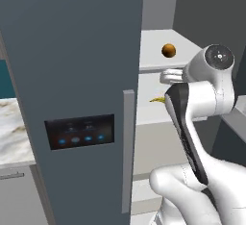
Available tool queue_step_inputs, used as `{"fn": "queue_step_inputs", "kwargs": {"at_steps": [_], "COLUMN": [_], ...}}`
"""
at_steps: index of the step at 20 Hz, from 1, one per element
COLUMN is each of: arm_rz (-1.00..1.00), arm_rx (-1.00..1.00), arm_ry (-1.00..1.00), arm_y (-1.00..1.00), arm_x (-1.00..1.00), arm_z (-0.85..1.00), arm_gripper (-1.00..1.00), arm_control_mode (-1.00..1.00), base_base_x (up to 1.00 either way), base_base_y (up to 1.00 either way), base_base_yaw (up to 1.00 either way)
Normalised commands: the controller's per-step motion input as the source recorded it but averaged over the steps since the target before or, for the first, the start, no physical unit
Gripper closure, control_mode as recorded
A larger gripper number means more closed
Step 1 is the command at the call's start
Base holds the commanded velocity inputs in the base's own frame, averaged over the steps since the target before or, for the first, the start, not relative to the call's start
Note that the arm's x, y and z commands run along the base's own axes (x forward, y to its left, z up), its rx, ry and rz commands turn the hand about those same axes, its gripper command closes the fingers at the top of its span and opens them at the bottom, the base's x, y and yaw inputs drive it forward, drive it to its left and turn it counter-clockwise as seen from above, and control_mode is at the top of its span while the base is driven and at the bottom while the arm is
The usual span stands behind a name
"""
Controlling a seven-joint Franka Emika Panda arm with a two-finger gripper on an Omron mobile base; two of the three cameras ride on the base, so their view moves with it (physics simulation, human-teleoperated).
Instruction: Retrieve the mango and banana from the fridge and place them into the bowl on the dining table.
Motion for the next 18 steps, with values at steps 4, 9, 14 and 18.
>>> {"fn": "queue_step_inputs", "kwargs": {"at_steps": [4,9,14,18], "arm_rz": [0.05,0.05,0.03,0.01], "arm_rx": [0.00,0.01,0.03,0.05], "arm_ry": [0.00,-0.03,-0.10,-0.09], "arm_y": [0.00,-0.02,-0.14,-0.13], "arm_x": [0.28,0.38,0.42,0.46], "arm_z": [0.20,0.10,0.00,0.00], "arm_gripper": [-1.00,-1.00,-1.00,-1.00], "arm_control_mode": [-1.00,-1.00,-1.00,-1.00], "base_base_x": [0.00,0.00,0.00,0.00], "base_base_y": [0.00,0.00,0.00,0.00], "base_base_yaw": [0.00,0.00,0.00,0.00]}}
